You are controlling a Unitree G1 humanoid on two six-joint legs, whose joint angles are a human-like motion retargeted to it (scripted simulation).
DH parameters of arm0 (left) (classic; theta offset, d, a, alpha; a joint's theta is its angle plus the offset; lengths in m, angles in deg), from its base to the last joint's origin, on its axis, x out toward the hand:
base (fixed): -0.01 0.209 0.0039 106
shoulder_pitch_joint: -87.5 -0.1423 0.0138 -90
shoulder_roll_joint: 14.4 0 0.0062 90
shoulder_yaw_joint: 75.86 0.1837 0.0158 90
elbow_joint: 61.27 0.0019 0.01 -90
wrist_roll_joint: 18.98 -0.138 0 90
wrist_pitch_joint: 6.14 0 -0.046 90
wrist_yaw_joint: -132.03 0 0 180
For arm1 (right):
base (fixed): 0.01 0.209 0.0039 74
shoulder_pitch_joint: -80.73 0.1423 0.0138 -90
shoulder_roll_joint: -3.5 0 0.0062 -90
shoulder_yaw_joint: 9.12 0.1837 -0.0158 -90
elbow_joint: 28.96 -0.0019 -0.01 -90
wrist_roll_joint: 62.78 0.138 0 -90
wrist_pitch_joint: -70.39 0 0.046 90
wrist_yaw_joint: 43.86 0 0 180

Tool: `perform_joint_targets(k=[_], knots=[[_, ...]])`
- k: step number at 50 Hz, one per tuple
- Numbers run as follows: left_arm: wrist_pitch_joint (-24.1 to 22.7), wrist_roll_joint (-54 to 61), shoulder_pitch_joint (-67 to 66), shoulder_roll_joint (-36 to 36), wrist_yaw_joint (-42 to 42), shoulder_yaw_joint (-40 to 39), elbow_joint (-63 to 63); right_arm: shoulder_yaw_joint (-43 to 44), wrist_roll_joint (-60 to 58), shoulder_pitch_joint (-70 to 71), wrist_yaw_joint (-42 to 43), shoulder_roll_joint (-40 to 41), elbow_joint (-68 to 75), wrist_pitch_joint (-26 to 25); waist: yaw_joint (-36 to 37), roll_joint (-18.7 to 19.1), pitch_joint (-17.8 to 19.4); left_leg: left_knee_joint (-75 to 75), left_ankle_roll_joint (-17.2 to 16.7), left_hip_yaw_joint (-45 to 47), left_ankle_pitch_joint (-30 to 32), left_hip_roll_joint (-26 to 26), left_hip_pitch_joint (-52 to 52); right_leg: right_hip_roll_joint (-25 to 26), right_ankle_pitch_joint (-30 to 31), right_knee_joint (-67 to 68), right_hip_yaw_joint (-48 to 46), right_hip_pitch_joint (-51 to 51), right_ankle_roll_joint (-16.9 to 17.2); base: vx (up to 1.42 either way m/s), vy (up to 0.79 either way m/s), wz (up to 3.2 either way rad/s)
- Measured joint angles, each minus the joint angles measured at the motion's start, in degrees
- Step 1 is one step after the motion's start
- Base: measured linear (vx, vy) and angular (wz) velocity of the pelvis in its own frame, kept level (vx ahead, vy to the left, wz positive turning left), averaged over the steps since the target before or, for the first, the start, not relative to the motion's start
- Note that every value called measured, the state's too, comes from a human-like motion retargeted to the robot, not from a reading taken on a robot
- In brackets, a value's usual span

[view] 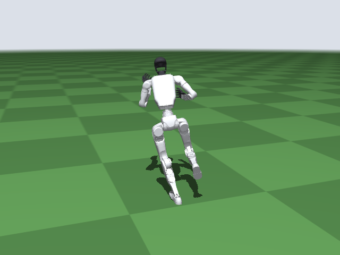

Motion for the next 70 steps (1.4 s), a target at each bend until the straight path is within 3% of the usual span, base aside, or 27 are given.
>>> perform_joint_targets(k=[2, 6, 8, 10, 14, 16, 18, 20, 22, 25, 28, 30, 31, 33, 35, 37, 40, 43, 45, 49, 52, 55, 57, 59, 63, 67, 70], knots=[[2.4, -23.0, 7.2, 5.9, 1.7, -1.6, 3.0, 6.4, 1.7, -7.3, -3.7, -3.0, -4.1, 2.1, -7.5, 4.7, 0.1, -6.2, -5.5, -4.6, 6.0, 3.2, 5.1, 0.6, -1.8, -2.6, -4.3, -6.6, -0.9, 1.25, 0.02, 2.69], [1.5, -25.0, 10.9, 5.6, 3.0, 2.0, 0.7, 12.2, 4.6, -18.2, -5.4, -6.0, -5.3, 2.0, -17.8, 12.1, -1.1, -19.5, -13.8, -7.0, 29.9, 10.2, 16.1, 1.0, 0.8, -27.0, -13.0, -10.1, 0.2, 1.41, -0.15, 2.09], [2.3, -24.1, 8.8, 5.4, 5.2, 3.1, 1.3, 12.4, 4.1, -22.1, -5.8, -5.8, -3.1, 0.8, -19.7, 12.2, -2.3, -24.6, -15.2, -5.7, 41.9, 10.9, 22.1, 0.2, 3.7, -45.8, -16.9, -5.7, 2.3, 1.51, -0.34, 1.65], [3.9, -23.7, 4.7, 6.5, 7.5, 2.9, 2.2, 11.7, 1.5, -24.2, -6.6, -5.4, -0.4, -0.9, -19.7, 8.5, -2.8, -24.3, -13.0, -4.2, 45.6, 8.3, 27.9, -1.0, 5.6, -66.7, -19.0, 2.3, 5.6, 1.53, -0.45, 1.38], [5.1, -23.1, -7.2, 7.2, 12.0, 3.8, 6.2, 8.0, -1.4, -21.2, -8.2, -6.8, 5.0, -3.2, -14.1, -3.8, -0.9, 11.7, -3.1, -2.3, 31.0, 0.0, 25.7, -5.0, 12.3, -88.4, -13.0, 17.3, 11.0, 1.44, -0.54, 0.47], [5.6, -22.6, -13.6, 6.7, 12.8, 4.1, 10.0, 5.0, 0.5, -15.6, -6.0, -9.1, 7.9, -2.5, -9.8, -3.7, -0.8, 41.4, 0.6, -2.2, 21.7, 0.9, 11.8, -3.9, 10.9, -84.2, -10.8, 17.3, 8.3, 1.21, -0.49, 0.04], [6.9, -20.0, -23.1, 7.4, 10.1, 0.8, 12.4, 3.7, 0.8, -7.5, -2.7, -13.4, 8.7, -1.1, -5.3, -1.0, -0.8, 65.4, -1.1, -2.9, 16.3, 3.6, -3.2, -1.2, 1.7, -73.8, -10.1, 15.1, 3.2, 1.21, -0.42, -0.27], [8.1, -16.0, -36.1, 7.6, 10.7, -4.4, 12.0, 3.2, -0.3, 3.3, -1.2, -16.7, 6.5, -0.6, -0.3, -0.7, -2.1, 79.5, 0.0, -2.6, 12.5, 2.8, -16.4, 0.2, -4.7, -68.1, -9.2, 14.6, 1.7, 1.30, -0.40, -0.74], [8.6, -9.3, -51.2, 8.8, 13.1, -9.8, 8.0, 2.9, -0.2, 13.3, 0.0, -16.8, 1.6, -0.7, 6.6, -3.7, -4.8, 82.3, 1.3, 1.0, 11.6, 2.2, -26.4, 0.9, -4.9, -70.2, -6.1, 17.6, 2.1, 1.44, -0.36, -1.44], [8.3, -5.9, -68.9, 13.1, 16.4, -14.3, 3.2, 2.0, -0.3, 22.9, 2.3, -14.3, -5.7, -0.6, 18.2, -11.4, -9.4, 71.0, 4.8, 7.0, 11.7, 0.1, -35.8, -1.2, 5.7, -79.8, -0.5, 24.4, 5.9, 1.57, -0.17, -1.50], [7.9, -9.6, -78.4, 14.0, 21.9, -15.8, 1.4, -0.3, -2.4, 26.2, 0.7, -12.1, -11.4, 0.2, 26.1, -17.1, -11.8, 43.9, 4.0, 12.6, 15.2, 0.0, -33.3, -4.6, 27.2, -90.6, 3.3, 33.8, 9.8, 1.72, 0.06, -1.17], [8.3, -11.2, -79.6, 12.7, 24.6, -14.8, 0.9, -2.3, -3.7, 25.7, -1.2, -9.7, -13.4, 0.5, 28.9, -17.5, -12.3, 19.4, 1.6, 15.5, 17.7, 0.6, -25.5, -4.5, 37.3, -95.0, 5.8, 40.1, 11.3, 1.77, 0.18, -1.11], [8.5, -10.8, -78.0, 12.0, 24.4, -13.8, 0.9, -3.1, -4.4, 24.2, -1.5, -8.2, -13.8, 0.6, 29.8, -15.2, -10.9, 5.2, -1.6, 15.6, 18.7, 1.3, -18.3, -2.7, 37.8, -93.9, 6.9, 44.0, 10.3, 1.77, 0.24, -1.09], [8.9, -11.6, -73.5, 11.3, 23.7, -11.5, 0.9, -3.6, -5.0, 19.5, -2.3, -6.0, -14.4, 1.0, 30.0, -8.1, -6.5, -16.5, -9.4, 13.8, 21.0, 4.9, -3.7, 2.6, 35.0, -85.5, 6.7, 51.2, 7.4, 1.74, 0.32, -0.59], [9.1, -15.5, -66.3, 11.0, 23.3, -7.7, 2.3, -3.8, -4.7, 14.1, -4.4, -4.6, -13.4, 0.7, 26.6, -2.6, -3.6, -22.4, -12.9, 9.0, 23.5, 8.6, 3.9, 6.1, 27.4, -64.0, 2.7, 49.8, 4.1, 1.62, 0.35, 0.50], [8.7, -18.7, -53.7, 10.6, 20.0, -1.1, 6.6, -5.6, -3.8, 10.1, -5.8, -3.8, -9.1, -0.2, 21.3, -4.6, -2.4, -14.3, -7.4, 4.8, 20.3, 6.4, 2.6, 3.1, 18.1, -35.3, 0.9, 37.6, 2.1, 1.42, 0.27, 0.93], [7.3, -21.4, -29.6, 11.3, 12.3, 8.8, 12.8, -7.9, -1.5, 2.9, -4.3, -2.8, 0.4, -1.0, 13.2, -9.4, -3.4, 6.9, 1.1, 2.0, 6.8, 2.6, -5.6, 1.0, 8.0, -2.9, 3.2, 15.5, 1.3, 1.39, 0.17, 0.77], [7.3, -23.0, -7.1, 11.6, 10.1, 12.2, 13.3, -3.9, 3.0, -9.3, -5.4, -5.1, 1.8, 0.4, 6.1, -7.6, -5.7, 8.1, 0.1, 0.7, 2.6, 3.4, -2.3, 1.3, 2.5, 5.5, -0.4, -1.8, -0.1, 1.54, 0.14, 0.61], [6.6, -26.0, 3.2, 10.0, 8.6, 12.4, 12.9, 0.7, 7.6, -18.7, -6.8, -8.0, -0.2, 1.7, -1.0, -4.0, -7.7, 2.1, -4.0, -2.0, 6.6, 4.7, 3.7, 0.9, 0.4, -1.2, -6.4, -8.0, -0.4, 1.69, 0.08, 1.44], [3.9, -30.2, 10.2, 3.7, 4.7, 11.6, 11.1, 8.9, 9.0, -33.9, -8.7, -10.2, -1.9, 1.5, -15.5, 3.2, -9.3, -12.9, -12.4, -10.3, 31.0, 9.7, 17.8, 3.0, 6.0, -40.3, -17.3, -5.7, 3.2, 1.80, -0.17, 1.84], [3.2, -30.5, 11.6, 1.2, 5.3, 9.5, 9.2, 12.2, 6.5, -38.8, -10.4, -8.1, -0.9, -0.3, -21.9, 1.3, -9.2, -18.3, -14.3, -14.0, 45.8, 9.2, 27.8, 2.3, 11.9, -78.0, -19.9, 3.5, 7.9, 1.84, -0.42, 1.54], [4.0, -29.3, 10.7, 0.8, 5.9, 8.1, 7.5, 16.2, 3.0, -38.9, -12.4, -6.7, -0.4, -3.4, -24.9, -6.7, -6.6, -11.3, -12.1, -10.5, 43.0, 7.0, 36.7, -3.5, 12.3, -97.9, -18.0, 11.8, 15.2, 1.80, -0.61, 0.94], [4.9, -33.2, 7.0, 1.3, 8.5, 6.1, 6.9, 17.7, 1.9, -37.4, -13.1, -6.6, -0.6, -4.0, -22.3, -9.6, -5.4, 3.0, -9.7, -5.4, 36.3, 7.6, 35.8, -5.1, 17.4, -97.6, -17.3, 13.9, 15.1, 1.64, -0.60, -0.29], [6.0, -43.4, 1.5, 2.7, 8.9, 1.7, 7.6, 17.3, 1.2, -32.1, -10.3, -7.7, 1.5, -2.7, -19.3, -9.3, -2.8, 21.3, -5.3, -3.4, 29.7, 8.4, 30.1, -6.9, 19.5, -89.6, -17.3, 15.2, 12.6, 1.52, -0.34, -0.60], [10.1, -57.5, -17.1, 8.4, 9.9, -9.0, 10.6, 14.7, -11.9, -11.0, -2.7, -14.5, 10.0, -1.9, -8.7, -3.8, 1.7, 47.5, -2.4, -5.5, 20.2, 8.6, 10.6, -0.2, 6.7, -71.5, -13.0, 13.3, 5.2, 1.37, -0.31, -1.45], [9.3, -52.0, -39.9, 19.4, 8.8, -16.9, 5.5, 14.6, -17.6, -2.9, 5.0, -20.5, 5.3, -0.8, 6.3, -7.6, -2.4, 40.1, 0.4, -3.9, 19.0, 0.9, -8.8, 0.6, 8.8, -78.5, -8.2, 20.1, 5.6, 1.35, -0.16, -1.28], [9.4, -54.2, -56.0, 32.2, 12.0, -27.4, 3.2, 20.0, -28.2, -5.7, 4.9, -30.4, -2.8, -1.1, 16.9, -12.0, -5.3, 13.7, -1.1, 6.4, 24.5, 1.9, -12.1, -0.4, 16.7, -84.6, -4.6, 27.2, 6.8, 1.42, 0.01, -1.18]])
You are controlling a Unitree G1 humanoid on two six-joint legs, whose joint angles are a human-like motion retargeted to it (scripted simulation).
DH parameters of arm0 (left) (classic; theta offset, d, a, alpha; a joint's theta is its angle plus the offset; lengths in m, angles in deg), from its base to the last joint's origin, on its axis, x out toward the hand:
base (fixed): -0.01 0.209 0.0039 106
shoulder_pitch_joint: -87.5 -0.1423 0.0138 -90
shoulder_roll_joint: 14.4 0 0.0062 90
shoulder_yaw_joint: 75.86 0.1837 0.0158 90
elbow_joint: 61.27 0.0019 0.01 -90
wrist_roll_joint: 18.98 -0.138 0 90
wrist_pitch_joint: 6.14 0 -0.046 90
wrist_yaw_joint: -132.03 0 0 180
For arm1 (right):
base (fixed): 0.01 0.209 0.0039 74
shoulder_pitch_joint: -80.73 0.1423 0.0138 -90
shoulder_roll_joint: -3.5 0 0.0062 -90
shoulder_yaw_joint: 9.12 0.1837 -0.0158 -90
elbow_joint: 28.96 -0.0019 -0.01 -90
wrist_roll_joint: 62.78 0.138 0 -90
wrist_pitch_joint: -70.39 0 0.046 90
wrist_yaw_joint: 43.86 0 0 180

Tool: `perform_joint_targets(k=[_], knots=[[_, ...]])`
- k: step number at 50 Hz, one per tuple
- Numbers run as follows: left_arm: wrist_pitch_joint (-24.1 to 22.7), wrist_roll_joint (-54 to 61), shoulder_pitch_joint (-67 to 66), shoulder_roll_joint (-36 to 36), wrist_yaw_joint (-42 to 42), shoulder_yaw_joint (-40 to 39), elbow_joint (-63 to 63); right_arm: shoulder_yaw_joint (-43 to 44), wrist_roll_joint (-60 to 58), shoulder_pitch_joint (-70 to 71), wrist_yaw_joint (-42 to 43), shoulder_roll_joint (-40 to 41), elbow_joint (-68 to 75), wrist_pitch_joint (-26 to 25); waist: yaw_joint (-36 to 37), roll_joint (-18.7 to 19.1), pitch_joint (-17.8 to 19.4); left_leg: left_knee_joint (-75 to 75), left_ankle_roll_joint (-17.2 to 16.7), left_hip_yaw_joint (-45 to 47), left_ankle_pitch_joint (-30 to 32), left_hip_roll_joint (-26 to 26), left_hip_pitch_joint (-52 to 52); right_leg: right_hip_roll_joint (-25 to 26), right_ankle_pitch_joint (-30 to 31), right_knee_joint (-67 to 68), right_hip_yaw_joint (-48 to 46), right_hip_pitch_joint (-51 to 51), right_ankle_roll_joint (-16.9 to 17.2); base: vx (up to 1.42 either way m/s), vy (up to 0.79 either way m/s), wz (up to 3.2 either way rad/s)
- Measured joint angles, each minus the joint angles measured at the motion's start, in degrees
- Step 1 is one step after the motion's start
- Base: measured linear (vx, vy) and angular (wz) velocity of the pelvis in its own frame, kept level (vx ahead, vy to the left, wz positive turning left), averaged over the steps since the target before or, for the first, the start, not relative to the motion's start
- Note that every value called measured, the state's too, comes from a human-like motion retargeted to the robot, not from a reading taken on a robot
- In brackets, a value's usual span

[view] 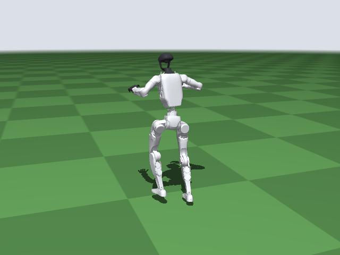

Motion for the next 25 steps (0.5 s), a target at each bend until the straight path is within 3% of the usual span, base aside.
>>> perform_joint_targets(k=[2, 5, 7, 8, 10, 12, 15, 18, 21, 23, 25], knots=[[0.4, -2.9, -11.0, 6.0, 2.2, -10.3, 0.4, 4.8, -3.1, -3.4, -2.0, -6.9, -2.4, -0.2, 5.3, 2.1, -0.3, -21.9, -6.5, 8.1, 5.1, 3.4, 5.0, 2.7, 4.8, -0.9, 2.0, 6.8, 0.3, 1.51, 0.16, -1.25], [1.7, -3.7, -25.8, 10.5, 4.5, -27.5, 2.6, 12.8, -2.2, -8.5, -5.9, -16.3, -0.1, -1.1, 9.9, 9.1, -0.5, -38.4, -16.0, 10.2, 1.9, 9.7, 8.9, 6.8, 6.1, 4.3, 2.3, 15.9, 0.0, 1.54, 0.28, -1.09], [3.3, -1.9, -32.0, 13.2, 4.3, -37.8, 4.2, 17.7, -0.4, -10.3, -7.5, -20.4, 3.6, -2.3, 10.9, 12.5, -1.0, -39.3, -17.1, 5.7, 3.9, 13.5, 8.7, 5.8, 1.9, 13.6, -1.3, 16.9, -1.9, 1.43, 0.33, -0.67], [4.1, -0.1, -33.6, 15.1, 3.4, -41.8, 5.0, 20.0, 0.6, -10.7, -7.3, -21.7, 5.4, -2.8, 10.9, 13.4, -1.1, -37.9, -16.3, 3.9, 8.5, 14.8, 8.5, 4.7, -1.2, 19.8, -2.7, 16.0, -3.2, 1.30, 0.32, -0.24], [5.5, 2.4, -33.3, 20.1, 1.0, -47.1, 6.8, 23.9, 1.8, -10.6, -6.4, -22.4, 8.7, -3.8, 9.9, 12.4, 0.0, -29.2, -10.0, 0.5, 13.9, 14.1, 6.4, 1.3, -7.7, 32.0, -2.8, 12.0, -4.9, 1.16, 0.26, 0.34], [6.9, 0.4, -29.5, 25.5, -0.5, -49.3, 9.6, 26.9, 2.8, -10.3, -7.2, -20.3, 11.1, -5.0, 7.2, 7.6, 3.1, -12.4, -3.3, -1.1, 6.0, 9.8, 1.3, -2.6, -14.2, 41.3, 0.6, 6.0, -4.7, 0.98, 0.17, 0.98], [8.4, -0.2, -21.2, 30.1, 2.3, -45.1, 14.1, 25.6, 3.3, -9.0, -12.0, -15.9, 13.2, -6.5, 2.2, 2.9, 7.4, 1.3, -2.5, -0.5, -1.2, 7.3, -1.4, -3.5, -19.5, 44.2, 3.6, -2.7, -5.5, 0.79, 0.06, 1.06], [7.9, 2.6, -15.0, 31.7, 5.9, -35.7, 16.0, 20.1, 3.4, -7.0, -14.5, -16.2, 16.6, -7.8, -4.8, 3.1, 8.0, 0.1, -3.8, -2.4, -0.8, 5.8, 0.6, -3.0, -16.5, 28.4, -1.0, -6.5, -5.1, 0.63, -0.02, 1.14], [6.4, 0.3, -12.8, 34.6, 4.5, -29.6, 17.5, 19.1, 3.9, -7.3, -13.6, -16.4, 19.6, -8.2, -9.7, 2.3, 6.8, -5.7, -4.1, -4.3, 1.1, 1.7, 4.2, -3.5, -4.2, 7.7, -3.0, -6.8, -0.4, 0.57, -0.11, 0.97], [6.0, 1.0, -11.9, 35.8, 3.1, -27.5, 18.3, 19.8, 4.0, -8.3, -12.7, -15.8, 20.3, -8.3, -11.0, 1.7, 5.3, -11.6, -4.0, -5.0, 2.3, 0.2, 7.8, -4.2, 2.6, 2.1, -4.5, -6.7, 0.9, 0.54, -0.16, 0.36], [5.7, 3.6, -10.9, 36.7, 2.2, -26.3, 18.9, 21.0, 3.9, -10.0, -12.0, -15.1, 20.2, -8.3, -11.8, 1.8, 3.2, -17.7, -3.9, -5.7, 3.6, -0.3, 11.3, -4.5, 5.0, 0.2, -7.0, -5.5, 1.4, 0.52, -0.18, 0.27]])
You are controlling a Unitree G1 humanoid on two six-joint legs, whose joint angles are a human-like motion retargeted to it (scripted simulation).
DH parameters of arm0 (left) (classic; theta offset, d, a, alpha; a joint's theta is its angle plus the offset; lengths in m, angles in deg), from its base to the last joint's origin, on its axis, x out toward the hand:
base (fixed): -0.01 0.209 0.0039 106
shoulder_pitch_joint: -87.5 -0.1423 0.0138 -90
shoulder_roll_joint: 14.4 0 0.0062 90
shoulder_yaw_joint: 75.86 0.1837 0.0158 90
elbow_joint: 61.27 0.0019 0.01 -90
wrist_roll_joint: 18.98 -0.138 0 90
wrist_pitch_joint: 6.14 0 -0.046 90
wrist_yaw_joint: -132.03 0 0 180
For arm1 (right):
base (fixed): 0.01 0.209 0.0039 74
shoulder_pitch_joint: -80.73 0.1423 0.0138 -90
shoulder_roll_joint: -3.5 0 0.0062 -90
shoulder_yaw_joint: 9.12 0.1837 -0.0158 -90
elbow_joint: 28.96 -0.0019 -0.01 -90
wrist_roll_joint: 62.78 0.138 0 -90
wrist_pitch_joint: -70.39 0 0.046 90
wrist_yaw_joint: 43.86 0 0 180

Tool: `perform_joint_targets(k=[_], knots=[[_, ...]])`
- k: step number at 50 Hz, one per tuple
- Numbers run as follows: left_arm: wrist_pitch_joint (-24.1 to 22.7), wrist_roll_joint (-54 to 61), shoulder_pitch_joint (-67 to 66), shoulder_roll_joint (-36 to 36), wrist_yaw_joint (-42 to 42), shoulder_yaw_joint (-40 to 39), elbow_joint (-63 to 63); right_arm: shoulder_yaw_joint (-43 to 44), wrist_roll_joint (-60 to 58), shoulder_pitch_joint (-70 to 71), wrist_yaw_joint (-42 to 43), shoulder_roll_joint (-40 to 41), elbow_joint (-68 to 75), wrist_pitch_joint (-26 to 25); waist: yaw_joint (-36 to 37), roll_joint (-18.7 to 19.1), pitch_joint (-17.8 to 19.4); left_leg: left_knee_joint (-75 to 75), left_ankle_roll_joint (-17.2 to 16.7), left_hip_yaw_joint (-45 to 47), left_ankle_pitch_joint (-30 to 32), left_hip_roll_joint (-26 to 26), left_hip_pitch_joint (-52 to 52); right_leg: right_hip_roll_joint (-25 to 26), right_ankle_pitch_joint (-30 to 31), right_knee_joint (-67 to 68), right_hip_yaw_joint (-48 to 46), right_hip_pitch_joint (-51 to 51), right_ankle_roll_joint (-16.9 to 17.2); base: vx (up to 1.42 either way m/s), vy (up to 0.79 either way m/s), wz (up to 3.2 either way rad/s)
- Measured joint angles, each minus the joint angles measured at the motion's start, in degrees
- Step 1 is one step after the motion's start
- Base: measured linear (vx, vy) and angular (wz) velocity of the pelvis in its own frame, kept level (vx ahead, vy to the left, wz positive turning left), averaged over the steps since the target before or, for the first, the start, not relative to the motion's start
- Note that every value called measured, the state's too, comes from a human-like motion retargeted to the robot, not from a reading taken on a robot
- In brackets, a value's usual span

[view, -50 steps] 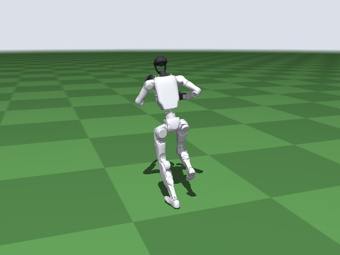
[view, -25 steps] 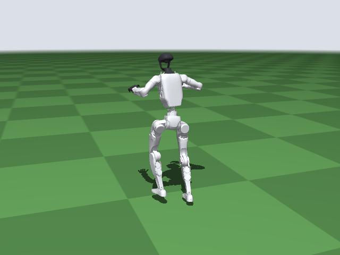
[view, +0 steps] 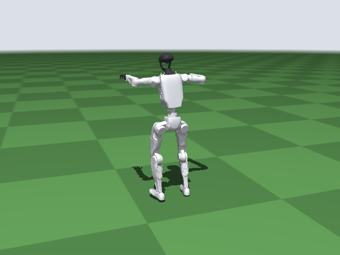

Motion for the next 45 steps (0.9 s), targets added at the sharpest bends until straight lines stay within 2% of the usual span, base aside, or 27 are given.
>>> perform_joint_targets(k=[5, 9, 14, 19, 23, 29, 45], knots=[[-1.2, 3.7, 2.6, 1.6, 0.0, 0.4, 0.7, 4.9, 0.1, -5.1, 0.1, 0.7, -0.4, 0.3, -1.1, -0.6, -5.8, -8.0, -0.7, -1.0, 1.0, -0.9, 4.8, 0.4, -0.9, -6.5, -3.1, 4.9, 2.4, 0.46, -0.22, 0.18], [-1.2, 4.8, 5.0, -0.9, 1.1, -0.1, -0.3, 8.5, 0.6, -6.5, -0.3, 1.8, -0.4, 0.2, 1.5, -1.3, -7.9, -7.4, -0.2, 2.1, 0.7, -0.4, 6.3, 0.9, -1.0, -8.6, -1.5, 6.2, 2.0, 0.35, -0.19, -0.57], [-0.8, 4.5, 6.2, -3.1, 2.5, -1.1, -1.2, 12.7, 1.8, -8.4, 0.0, 1.2, -0.5, 0.4, 2.9, -1.2, -8.5, -2.2, -0.4, 5.3, -1.8, 0.6, 4.4, 1.5, -2.1, -9.4, 0.3, 7.3, 2.6, 0.27, -0.12, -0.35], [-1.4, 5.6, 4.3, -3.1, 3.0, -3.3, -1.7, 19.1, 3.2, -12.6, 0.3, 0.5, -0.6, 1.4, 3.5, 1.5, -9.1, -10.2, -3.1, 3.3, -4.0, 2.3, 5.5, 4.5, -3.7, -9.3, 1.2, 8.1, 4.1, 0.22, -0.02, -0.26], [-1.5, 6.6, 3.5, -3.4, 3.4, -4.4, -2.1, 22.0, 3.7, -14.5, 0.0, 0.8, -0.6, 1.5, 2.6, 2.4, -8.9, -10.5, -2.7, 3.5, -3.8, 3.1, 5.9, 5.1, -3.7, -9.2, 0.9, 8.7, 4.3, 0.17, 0.03, -0.02], [-1.4, 6.4, 2.9, -3.3, 3.9, -4.0, -2.3, 21.6, 4.3, -14.7, -0.6, 1.1, -1.2, 1.5, 2.8, 3.1, -9.1, -11.5, -2.9, 6.0, -2.4, 3.5, 7.0, 5.4, -1.9, -9.3, 1.9, 8.4, 2.9, 0.12, 0.06, -0.24], [-2.7, 7.9, 0.9, -2.5, 4.5, -5.6, -3.6, 20.9, 4.8, -14.7, -1.9, -0.6, -0.3, 1.4, 2.4, 3.4, -10.1, -11.5, -4.4, 8.5, -4.3, 3.1, 7.5, 4.7, -2.6, -9.2, 2.7, 7.8, 2.7, 0.04, 0.04, -0.11]])
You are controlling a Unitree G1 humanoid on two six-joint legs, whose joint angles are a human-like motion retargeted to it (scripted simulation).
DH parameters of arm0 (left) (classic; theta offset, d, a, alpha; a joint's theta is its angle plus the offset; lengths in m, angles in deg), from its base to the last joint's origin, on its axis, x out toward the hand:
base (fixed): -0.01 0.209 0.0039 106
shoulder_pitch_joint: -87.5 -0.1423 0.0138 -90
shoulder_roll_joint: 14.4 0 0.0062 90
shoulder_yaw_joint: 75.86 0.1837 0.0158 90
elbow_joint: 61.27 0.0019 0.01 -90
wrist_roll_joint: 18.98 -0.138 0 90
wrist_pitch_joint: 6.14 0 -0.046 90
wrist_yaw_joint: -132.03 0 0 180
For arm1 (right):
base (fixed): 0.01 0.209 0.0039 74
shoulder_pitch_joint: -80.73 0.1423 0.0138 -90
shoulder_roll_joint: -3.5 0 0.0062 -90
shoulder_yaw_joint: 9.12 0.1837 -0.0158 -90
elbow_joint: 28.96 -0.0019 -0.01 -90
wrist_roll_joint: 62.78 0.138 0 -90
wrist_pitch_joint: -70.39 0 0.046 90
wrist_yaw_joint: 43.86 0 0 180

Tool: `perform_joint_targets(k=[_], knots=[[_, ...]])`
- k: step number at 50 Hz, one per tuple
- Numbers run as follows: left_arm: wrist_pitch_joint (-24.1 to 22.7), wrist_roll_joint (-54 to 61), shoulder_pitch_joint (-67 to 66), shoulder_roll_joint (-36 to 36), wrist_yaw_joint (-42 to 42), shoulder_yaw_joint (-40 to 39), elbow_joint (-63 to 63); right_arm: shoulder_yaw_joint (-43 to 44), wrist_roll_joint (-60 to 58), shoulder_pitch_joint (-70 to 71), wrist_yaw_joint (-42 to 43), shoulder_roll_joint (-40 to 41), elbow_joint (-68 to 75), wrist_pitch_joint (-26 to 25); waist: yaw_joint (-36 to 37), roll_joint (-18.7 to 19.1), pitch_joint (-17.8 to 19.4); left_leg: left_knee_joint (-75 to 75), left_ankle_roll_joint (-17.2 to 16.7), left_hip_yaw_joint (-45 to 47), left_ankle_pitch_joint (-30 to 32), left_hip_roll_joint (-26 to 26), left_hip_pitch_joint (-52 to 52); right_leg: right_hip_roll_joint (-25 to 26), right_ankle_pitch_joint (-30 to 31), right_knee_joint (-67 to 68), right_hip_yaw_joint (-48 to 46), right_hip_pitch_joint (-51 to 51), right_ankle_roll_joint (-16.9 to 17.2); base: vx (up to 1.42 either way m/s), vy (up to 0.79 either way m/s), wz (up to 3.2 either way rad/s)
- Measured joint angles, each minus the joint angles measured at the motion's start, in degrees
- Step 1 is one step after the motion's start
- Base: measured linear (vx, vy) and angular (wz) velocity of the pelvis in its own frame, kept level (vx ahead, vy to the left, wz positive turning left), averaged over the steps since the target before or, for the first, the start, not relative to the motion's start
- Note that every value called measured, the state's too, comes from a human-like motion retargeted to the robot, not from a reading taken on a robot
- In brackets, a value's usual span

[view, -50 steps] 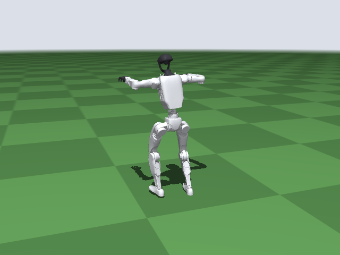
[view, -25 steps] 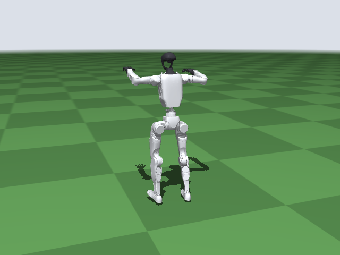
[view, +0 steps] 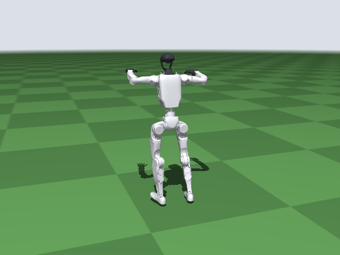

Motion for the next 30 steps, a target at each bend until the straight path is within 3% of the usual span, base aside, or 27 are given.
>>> perform_joint_targets(k=[10, 15, 25, 30], knots=[[-1.2, -0.4, -0.2, 0.8, -0.6, 0.3, 0.5, -1.6, -0.3, 1.1, 1.0, -0.7, 2.2, 0.3, 1.2, -1.0, -0.1, -2.1, -0.3, 0.9, -1.8, -0.4, 0.5, -0.2, -2.4, -2.0, -5.3, 0.4, -0.5, 0.00, 0.00, 0.00], [-2.1, -2.7, 2.7, 3.1, -2.0, 3.7, 2.1, -6.9, -0.6, 4.9, 3.2, -1.5, 4.0, 1.4, 1.8, -2.4, 0.0, -3.4, -0.6, 1.4, -2.0, -0.9, 0.7, -0.3, -3.3, -3.7, -6.1, 0.8, -0.2, 0.00, 0.00, 0.00], [-1.9, -4.8, 20.7, 3.3, 0.1, 23.9, 5.5, -30.5, -3.0, 27.3, 3.0, -2.5, 5.1, 2.2, -0.4, -3.4, 2.3, -2.9, 0.1, 0.8, -1.8, -1.1, 0.4, -0.5, -4.0, -3.8, -5.5, 1.2, 0.0, -0.03, -0.02, 0.03], [-2.4, -7.4, 26.4, 4.0, 0.2, 31.1, 5.0, -35.5, -3.5, 31.5, 2.5, -4.5, 3.7, 2.9, -1.0, -2.6, 2.0, -3.1, 0.0, 0.7, -1.7, -0.9, 0.5, -0.3, -4.1, -3.7, -5.5, 1.1, 0.3, 0.00, 0.00, 0.00]])
